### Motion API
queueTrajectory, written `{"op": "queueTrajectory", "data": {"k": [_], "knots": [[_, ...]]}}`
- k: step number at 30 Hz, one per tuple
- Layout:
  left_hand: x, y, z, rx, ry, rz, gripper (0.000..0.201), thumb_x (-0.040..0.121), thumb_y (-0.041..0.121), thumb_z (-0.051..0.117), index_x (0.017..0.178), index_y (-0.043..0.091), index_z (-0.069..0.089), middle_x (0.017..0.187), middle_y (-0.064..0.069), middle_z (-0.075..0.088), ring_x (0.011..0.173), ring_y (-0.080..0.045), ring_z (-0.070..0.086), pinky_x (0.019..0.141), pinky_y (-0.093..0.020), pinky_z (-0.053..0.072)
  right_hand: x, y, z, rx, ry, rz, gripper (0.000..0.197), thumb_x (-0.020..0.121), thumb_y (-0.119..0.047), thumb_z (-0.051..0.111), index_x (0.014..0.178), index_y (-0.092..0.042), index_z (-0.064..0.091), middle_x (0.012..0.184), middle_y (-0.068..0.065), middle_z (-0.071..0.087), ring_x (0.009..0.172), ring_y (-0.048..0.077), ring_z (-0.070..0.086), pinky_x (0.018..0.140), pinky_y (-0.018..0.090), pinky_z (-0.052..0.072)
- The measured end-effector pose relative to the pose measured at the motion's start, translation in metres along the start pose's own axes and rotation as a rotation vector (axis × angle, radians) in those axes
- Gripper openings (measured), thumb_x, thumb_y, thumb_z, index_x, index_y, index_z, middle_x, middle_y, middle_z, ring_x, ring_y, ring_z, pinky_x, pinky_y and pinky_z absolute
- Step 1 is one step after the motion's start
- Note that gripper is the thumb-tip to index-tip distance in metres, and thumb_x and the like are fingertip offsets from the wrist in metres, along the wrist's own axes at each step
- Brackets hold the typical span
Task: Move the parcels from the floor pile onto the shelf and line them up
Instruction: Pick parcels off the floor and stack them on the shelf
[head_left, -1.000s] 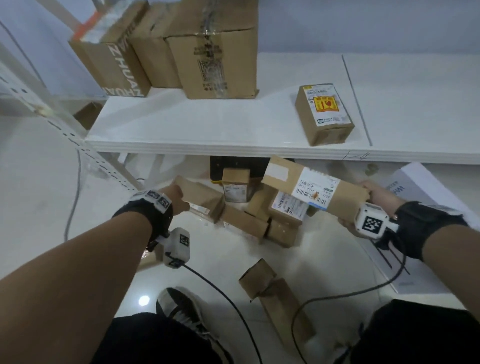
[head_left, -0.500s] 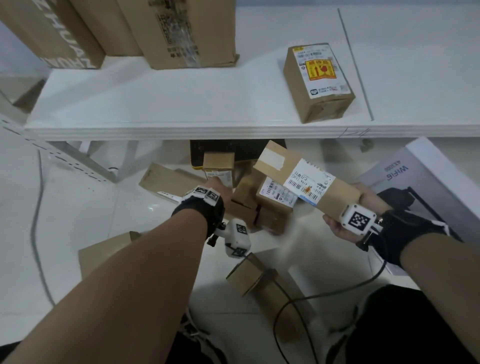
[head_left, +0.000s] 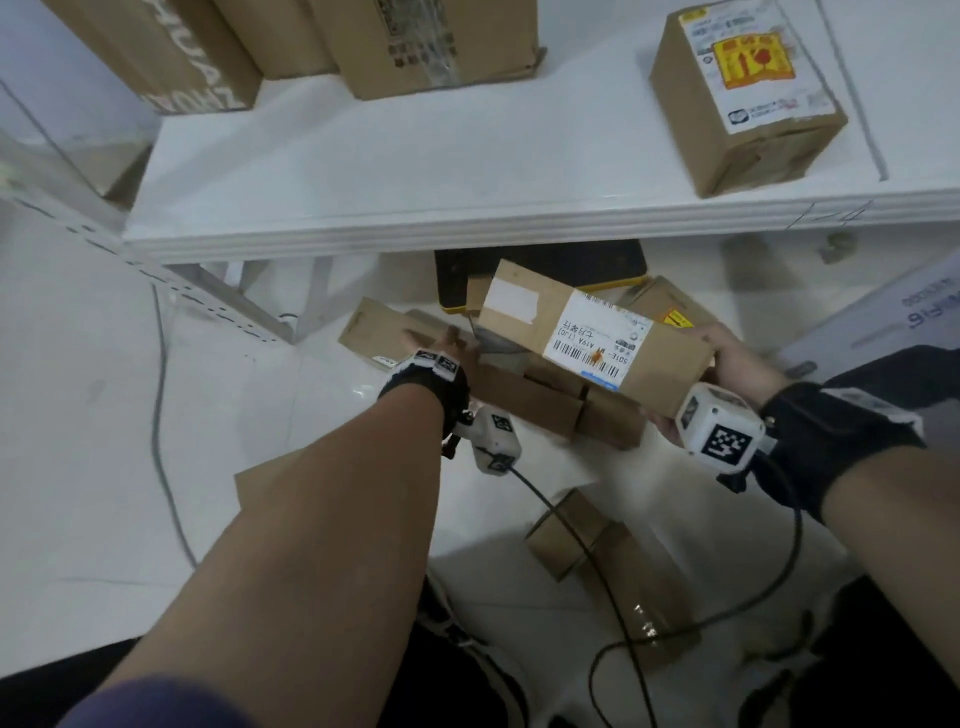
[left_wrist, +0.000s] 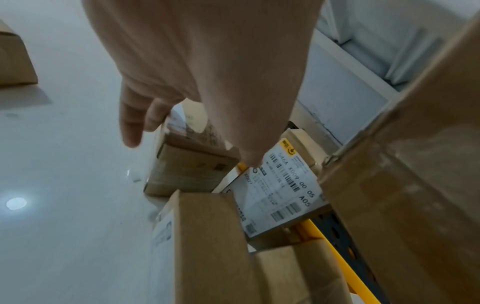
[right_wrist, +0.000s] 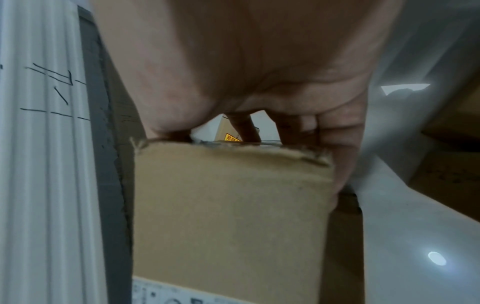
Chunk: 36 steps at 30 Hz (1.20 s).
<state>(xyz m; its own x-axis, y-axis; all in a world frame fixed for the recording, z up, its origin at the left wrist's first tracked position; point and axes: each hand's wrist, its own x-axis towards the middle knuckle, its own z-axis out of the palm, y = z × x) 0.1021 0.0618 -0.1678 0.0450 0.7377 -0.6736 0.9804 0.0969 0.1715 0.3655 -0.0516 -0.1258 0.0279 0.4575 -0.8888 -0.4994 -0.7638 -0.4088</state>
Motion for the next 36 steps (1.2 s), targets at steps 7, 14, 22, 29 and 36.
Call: {"op": "queueTrajectory", "data": {"k": [7,14,22,29,36], "knots": [[-0.022,-0.034,0.004,-0.09,0.063,-0.099,0.046,0.099,0.037,0.044,0.143,0.024,0.045,0.153,-0.012,0.032,0.142,-0.034,0.025,0.117,-0.055,0.016,-0.004,-0.002,0.011,-0.039,0.054,-0.035,0.043,0.089,-0.045,0.045,0.102,-0.006,0.056,0.086,0.02,0.059,0.066,0.032,0.059,0.048,0.03,0.053],[-0.069,-0.066,-0.057,-0.672,0.004,-0.036,0.032,0.074,0.061,0.059,0.098,0.04,0.063,0.119,-0.019,0.061,0.095,-0.032,0.062,0.084,-0.047,0.057,-0.039,-0.008,0.038,-0.052,0.088,-0.166,0.053,0.079,-0.046,0.051,0.113,-0.006,0.06,0.093,0.018,0.059,0.07,0.03,0.058,0.062,0.033,0.051],[-0.183,-0.036,-0.124,-0.784,-0.26,0.225,0.017,0.1,0.033,0.051,0.104,0.02,0.062,0.117,-0.011,0.053,0.11,-0.027,0.053,0.071,-0.041,0.049,-0.105,0.004,0.034,-0.085,0.144,-0.226,0.064,0.074,-0.04,0.059,0.128,-0.005,0.059,0.109,0.024,0.062,0.093,0.038,0.059,0.081,0.051,0.05],[-0.239,-0.014,-0.162,-0.674,-0.232,0.35,0.008,0.101,0.029,0.051,0.1,0.025,0.058,0.106,-0.005,0.054,0.089,-0.021,0.057,0.055,-0.027,0.048,-0.166,-0.011,0.009,-0.059,0.161,-0.27,0.05,0.074,-0.044,0.055,0.099,-0.001,0.06,0.092,0.021,0.06,0.073,0.035,0.058,0.073,0.045,0.05],[-0.281,0.01,-0.2,-0.537,-0.035,0.532,0.011,0.099,0.04,0.051,0.105,0.035,0.059,0.104,-0.003,0.059,0.088,-0.017,0.059,0.068,-0.027,0.05,-0.231,-0.05,0.024,0.022,-0.025,-0.391,0.051,0.089,-0.04,0.052,0.117,0.003,0.056,0.094,0.023,0.053,0.066,0.035,0.06,0.056,0.035,0.054]]}}
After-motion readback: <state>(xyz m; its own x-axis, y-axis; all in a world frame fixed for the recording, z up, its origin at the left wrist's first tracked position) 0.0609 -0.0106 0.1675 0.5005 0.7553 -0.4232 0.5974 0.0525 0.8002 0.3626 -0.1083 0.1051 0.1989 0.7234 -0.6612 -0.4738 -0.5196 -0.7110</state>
